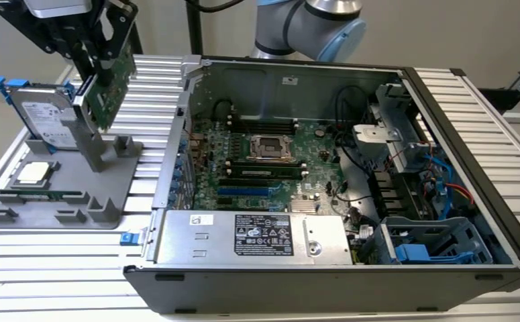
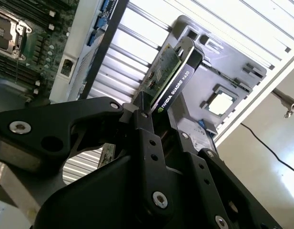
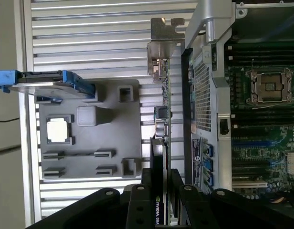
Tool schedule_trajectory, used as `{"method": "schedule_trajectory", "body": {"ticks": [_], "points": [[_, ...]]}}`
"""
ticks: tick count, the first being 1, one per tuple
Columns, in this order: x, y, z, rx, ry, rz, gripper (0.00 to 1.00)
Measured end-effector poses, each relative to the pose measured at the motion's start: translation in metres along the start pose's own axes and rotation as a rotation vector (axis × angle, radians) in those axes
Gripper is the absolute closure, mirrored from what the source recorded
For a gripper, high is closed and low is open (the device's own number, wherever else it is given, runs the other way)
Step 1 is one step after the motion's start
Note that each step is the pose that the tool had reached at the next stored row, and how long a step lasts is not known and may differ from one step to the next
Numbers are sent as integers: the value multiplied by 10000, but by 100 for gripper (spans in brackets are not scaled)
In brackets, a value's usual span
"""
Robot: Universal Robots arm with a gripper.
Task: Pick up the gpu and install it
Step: 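Pick up the gpu and move the gpu toward the slot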
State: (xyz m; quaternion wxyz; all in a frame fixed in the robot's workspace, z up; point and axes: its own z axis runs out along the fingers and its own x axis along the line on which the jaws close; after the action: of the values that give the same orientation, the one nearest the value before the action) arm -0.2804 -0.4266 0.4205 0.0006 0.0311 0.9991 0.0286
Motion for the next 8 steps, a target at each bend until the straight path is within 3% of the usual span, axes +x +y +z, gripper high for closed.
{"method": "schedule_trajectory", "body": {"ticks": [8], "points": [[-94,7,-22,1,14,1,100]]}}
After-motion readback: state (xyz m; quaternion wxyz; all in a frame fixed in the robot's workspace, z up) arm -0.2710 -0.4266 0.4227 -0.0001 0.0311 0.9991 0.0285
